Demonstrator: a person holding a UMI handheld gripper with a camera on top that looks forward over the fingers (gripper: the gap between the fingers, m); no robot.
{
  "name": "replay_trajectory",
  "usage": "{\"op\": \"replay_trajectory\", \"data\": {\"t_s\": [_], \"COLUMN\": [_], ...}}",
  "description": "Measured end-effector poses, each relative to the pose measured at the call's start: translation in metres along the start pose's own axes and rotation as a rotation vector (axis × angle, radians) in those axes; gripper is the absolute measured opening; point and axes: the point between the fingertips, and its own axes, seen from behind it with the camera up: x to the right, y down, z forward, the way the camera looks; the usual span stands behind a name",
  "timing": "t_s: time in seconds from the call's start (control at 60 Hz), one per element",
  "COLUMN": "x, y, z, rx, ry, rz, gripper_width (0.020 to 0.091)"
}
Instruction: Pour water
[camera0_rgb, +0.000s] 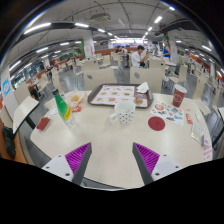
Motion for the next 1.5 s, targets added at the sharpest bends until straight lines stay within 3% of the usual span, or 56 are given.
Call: {"op": "replay_trajectory", "data": {"t_s": [0.4, 0.683, 0.9, 0.967, 0.983, 1.0, 1.017, 1.167, 1.3, 1.4, 1.5], "x": [-0.089, -0.197, -0.228, -0.227, -0.227, -0.226, -0.228, -0.23, -0.228, -0.222, -0.199], "y": [-0.015, -0.064, -0.104, -0.115, -0.116, -0.114, -0.112, -0.118, -0.114, -0.118, -0.153], "z": [0.071, 0.163, 0.221, 0.232, 0.236, 0.242, 0.243, 0.246, 0.248, 0.245, 0.226], "rx": [0.094, 0.331, 0.407, 0.418, 0.414, 0.403, 0.395, 0.416, 0.338, 0.28, 0.32], "ry": [0.019, -0.004, 0.051, 0.084, 0.09, 0.093, 0.095, 0.115, 0.112, 0.065, -0.019], "rz": [-0.099, -0.051, -0.031, -0.013, -0.008, -0.004, -0.003, -0.053, -0.068, 0.036, 0.275], "gripper_width": [0.0829, 0.0827, 0.0825, 0.0763, 0.0702, 0.0563, 0.0521, 0.0485, 0.0403, 0.0401, 0.04]}}
